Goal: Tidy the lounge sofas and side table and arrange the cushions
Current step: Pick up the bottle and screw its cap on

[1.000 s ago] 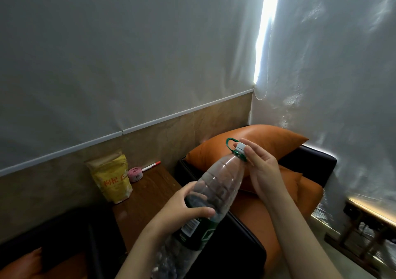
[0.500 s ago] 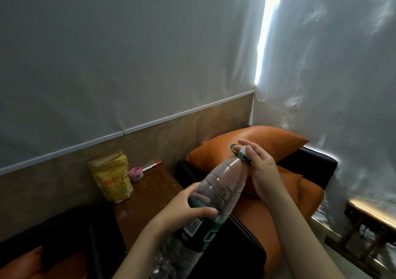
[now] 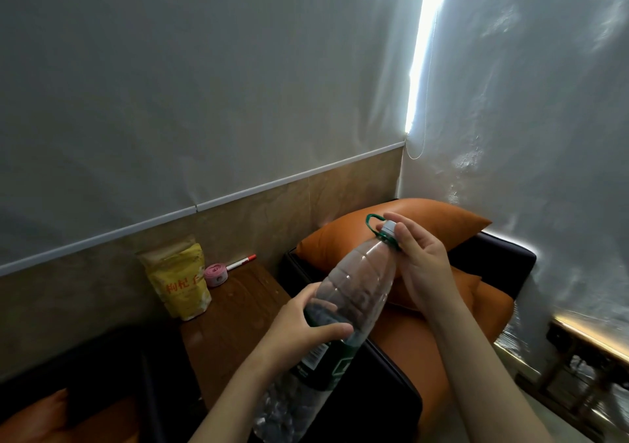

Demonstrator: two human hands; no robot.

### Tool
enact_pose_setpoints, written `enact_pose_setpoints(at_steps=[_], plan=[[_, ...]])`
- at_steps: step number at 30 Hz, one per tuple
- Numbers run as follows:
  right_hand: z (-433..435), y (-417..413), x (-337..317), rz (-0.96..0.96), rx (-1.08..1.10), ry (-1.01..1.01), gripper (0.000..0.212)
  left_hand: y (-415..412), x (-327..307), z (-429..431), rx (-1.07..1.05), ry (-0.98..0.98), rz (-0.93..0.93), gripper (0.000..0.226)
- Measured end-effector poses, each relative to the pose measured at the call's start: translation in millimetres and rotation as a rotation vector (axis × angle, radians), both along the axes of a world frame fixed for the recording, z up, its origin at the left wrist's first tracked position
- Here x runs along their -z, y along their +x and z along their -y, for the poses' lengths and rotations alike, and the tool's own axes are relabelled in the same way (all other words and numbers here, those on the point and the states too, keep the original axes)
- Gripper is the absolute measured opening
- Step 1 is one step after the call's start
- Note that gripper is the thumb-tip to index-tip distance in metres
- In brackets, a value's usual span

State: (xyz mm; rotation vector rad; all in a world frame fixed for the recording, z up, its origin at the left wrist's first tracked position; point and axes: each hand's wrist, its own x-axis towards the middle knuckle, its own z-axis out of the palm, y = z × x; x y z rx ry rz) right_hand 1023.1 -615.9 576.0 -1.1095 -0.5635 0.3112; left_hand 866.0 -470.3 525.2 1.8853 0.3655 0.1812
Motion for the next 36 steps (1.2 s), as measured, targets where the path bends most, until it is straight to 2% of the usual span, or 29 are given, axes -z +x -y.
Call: enact_pose_setpoints(at_steps=[9,15,21,26,33,36], plan=[[0,4,-4,0.022,0.010,0.032,0.025,4,-1,8,-0.072,0.053,0.038,0.096],[0,5,-5,0.051,0.024,-0.010,0.023,5,-1,8,-0.056,0.067,0.036,0.094],[-4,2,1,0.092,0.070,-0.117,0.022,6,3,-4,0.000,0.101,-0.016,0.074],[-7,3,7,0.130,0.148,-0.144,0.017,6,8,-11,0.005,0.110,-0.022,0.077],[-6,14,21,0.186,0.300,-0.238,0.023,8,9,-21,0.024,0.121,-0.050,0.086],[-4,16,21,0.166,0.249,-0.286,0.021,7,12,-23,0.027,0.117,-0.055,0.087]])
